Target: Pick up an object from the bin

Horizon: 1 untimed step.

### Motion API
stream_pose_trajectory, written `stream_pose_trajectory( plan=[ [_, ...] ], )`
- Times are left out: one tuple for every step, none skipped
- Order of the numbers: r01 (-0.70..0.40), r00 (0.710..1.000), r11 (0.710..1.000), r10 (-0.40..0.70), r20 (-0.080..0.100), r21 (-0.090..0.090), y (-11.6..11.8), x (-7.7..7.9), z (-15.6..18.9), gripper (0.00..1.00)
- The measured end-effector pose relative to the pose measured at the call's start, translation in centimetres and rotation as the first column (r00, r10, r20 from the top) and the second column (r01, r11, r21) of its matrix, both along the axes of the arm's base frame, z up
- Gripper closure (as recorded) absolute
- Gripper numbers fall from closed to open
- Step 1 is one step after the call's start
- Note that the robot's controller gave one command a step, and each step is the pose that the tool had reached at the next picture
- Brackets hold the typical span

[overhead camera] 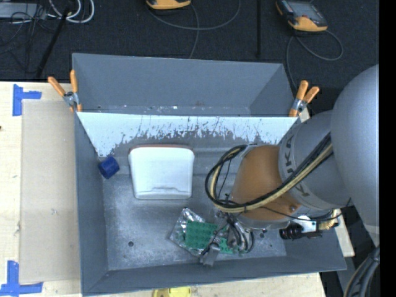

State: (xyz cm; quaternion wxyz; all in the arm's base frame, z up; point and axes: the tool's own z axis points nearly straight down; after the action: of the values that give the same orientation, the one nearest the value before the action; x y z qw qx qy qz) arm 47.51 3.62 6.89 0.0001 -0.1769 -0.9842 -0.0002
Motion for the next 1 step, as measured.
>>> stream_pose_trajectory(
  plan=[
    [-0.004,1.0,1.0,0.004,0.001,0.0,0.03,0.05,0.0,0.0]
  ],
)
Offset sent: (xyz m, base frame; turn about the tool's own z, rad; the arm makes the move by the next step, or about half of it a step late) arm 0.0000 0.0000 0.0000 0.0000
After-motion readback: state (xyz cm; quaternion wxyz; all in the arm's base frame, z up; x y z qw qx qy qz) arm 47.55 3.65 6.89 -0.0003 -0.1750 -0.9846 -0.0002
